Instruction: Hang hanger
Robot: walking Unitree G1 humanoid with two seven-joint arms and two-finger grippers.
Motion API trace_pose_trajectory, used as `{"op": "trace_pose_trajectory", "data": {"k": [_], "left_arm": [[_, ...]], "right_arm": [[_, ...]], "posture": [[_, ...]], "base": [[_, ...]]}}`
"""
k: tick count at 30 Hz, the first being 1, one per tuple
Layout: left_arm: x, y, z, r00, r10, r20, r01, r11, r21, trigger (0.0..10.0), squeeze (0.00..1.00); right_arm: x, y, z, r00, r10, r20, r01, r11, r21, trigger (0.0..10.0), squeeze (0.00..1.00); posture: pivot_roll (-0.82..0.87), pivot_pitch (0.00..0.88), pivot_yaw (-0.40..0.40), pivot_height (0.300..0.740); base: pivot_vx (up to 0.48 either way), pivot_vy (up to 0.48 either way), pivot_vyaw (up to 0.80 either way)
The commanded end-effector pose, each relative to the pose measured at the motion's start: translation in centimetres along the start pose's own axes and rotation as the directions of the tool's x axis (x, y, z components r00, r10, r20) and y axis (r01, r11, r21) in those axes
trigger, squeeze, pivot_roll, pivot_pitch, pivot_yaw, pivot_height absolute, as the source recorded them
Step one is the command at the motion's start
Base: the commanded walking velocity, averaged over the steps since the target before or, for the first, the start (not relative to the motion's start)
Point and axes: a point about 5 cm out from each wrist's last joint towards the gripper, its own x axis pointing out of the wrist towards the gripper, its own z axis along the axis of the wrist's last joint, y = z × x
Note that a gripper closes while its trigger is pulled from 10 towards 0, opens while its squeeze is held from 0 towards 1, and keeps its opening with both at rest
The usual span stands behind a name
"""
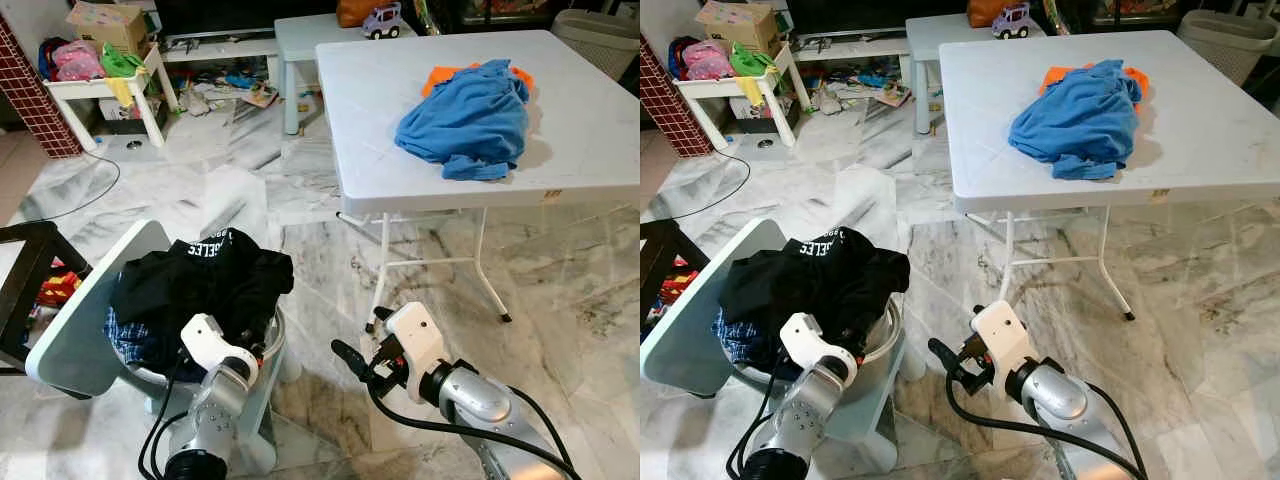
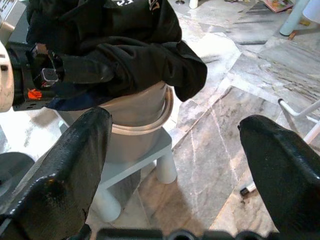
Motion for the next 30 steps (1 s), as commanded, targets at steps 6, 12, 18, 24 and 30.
{"op": "trace_pose_trajectory", "data": {"k": [6, 12, 18, 24, 30], "left_arm": [[-0.3, 1.2, -0.6, 0.996, 0.08, 0.043, -0.08, 0.997, -0.007, 0.0, 0.0], [-0.6, 2.1, -0.2, 0.988, 0.129, 0.088, -0.131, 0.991, 0.008, 0.0, 0.0], [-1.8, 3.8, 0.4, 0.971, 0.176, 0.159, -0.191, 0.978, 0.087, 0.0, 0.0], [-2.2, 4.2, 1.7, 0.962, 0.144, 0.231, -0.2, 0.949, 0.245, 0.0, 0.0], [-2.3, 3.7, 3.4, 0.954, 0.068, 0.293, -0.192, 0.887, 0.419, 0.0, 0.0]], "right_arm": [[0.1, 0.0, 0.0, 1.0, 0.001, 0.0, -0.001, 1.0, -0.002, 10.0, 0.0], [0.2, 0.0, 0.0, 1.0, 0.003, -0.001, -0.003, 1.0, -0.004, 10.0, 0.0], [0.3, 0.0, 0.0, 1.0, 0.008, 0.0, -0.008, 1.0, -0.002, 10.0, 0.0], [0.6, 0.1, 0.0, 1.0, 0.01, 0.004, -0.01, 1.0, -0.001, 10.0, 0.0], [0.8, 0.0, 0.0, 1.0, 0.008, 0.007, -0.008, 1.0, 0.0, 10.0, 0.0]], "posture": [[-0.18, 0.068, 0.061, 0.74], [-0.17, 0.068, 0.056, 0.74], [-0.16, 0.066, 0.055, 0.74], [-0.15, 0.062, 0.054, 0.74], [-0.15, 0.06, 0.056, 0.74]], "base": [[0.0, 0.0, 0.0], [0.0, 0.0, 0.0], [0.0, 0.0, 0.0], [0.0, 0.0, 0.0], [0.0, 0.0, 0.0]]}}
